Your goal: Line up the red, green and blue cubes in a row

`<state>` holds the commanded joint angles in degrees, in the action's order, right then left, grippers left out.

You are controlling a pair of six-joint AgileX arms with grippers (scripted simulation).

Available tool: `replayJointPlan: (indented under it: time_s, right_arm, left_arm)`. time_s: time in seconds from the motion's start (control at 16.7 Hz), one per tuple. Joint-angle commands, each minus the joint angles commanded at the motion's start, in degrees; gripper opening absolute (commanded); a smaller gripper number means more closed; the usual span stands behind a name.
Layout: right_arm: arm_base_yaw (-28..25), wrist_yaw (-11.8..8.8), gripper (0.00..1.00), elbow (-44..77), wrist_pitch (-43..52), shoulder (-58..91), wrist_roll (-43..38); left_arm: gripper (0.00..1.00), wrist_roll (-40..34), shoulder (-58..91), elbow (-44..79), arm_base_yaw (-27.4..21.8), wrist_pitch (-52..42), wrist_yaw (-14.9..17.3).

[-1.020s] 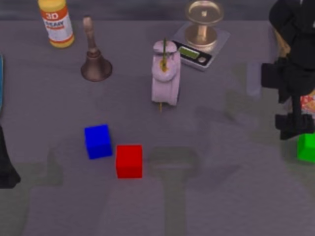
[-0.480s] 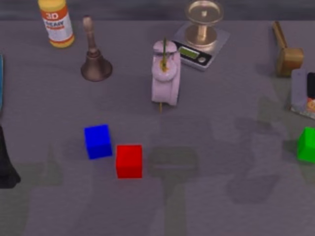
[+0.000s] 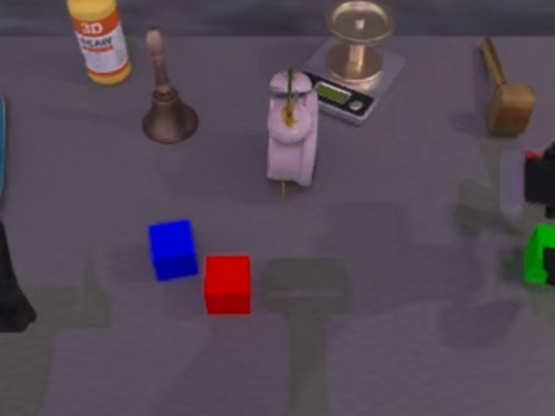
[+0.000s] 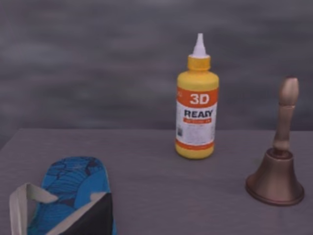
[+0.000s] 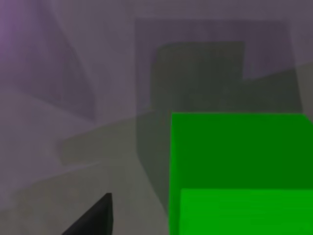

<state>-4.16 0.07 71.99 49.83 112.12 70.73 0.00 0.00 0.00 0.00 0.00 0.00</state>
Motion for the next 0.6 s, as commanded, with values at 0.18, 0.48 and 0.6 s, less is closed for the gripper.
replayJointPlan:
  time_s: [0.18,0.48,0.6]
  right_arm:
    - [0.02,0.02,1.0,-3.54,-6.39,2.79,-0.01]
    - [0.04,0.02,1.0,-4.8,-8.56,3.79,-0.01]
    - [0.04,0.02,0.92,-4.8,-8.56,3.79,-0.01]
  left_arm:
    - [1.0,0.0,0.0,0.0,0.0,0.0,0.0]
    - [1.0,0.0,0.0,0.0,0.0,0.0,0.0]
    - [1.0,0.0,0.0,0.0,0.0,0.0,0.0]
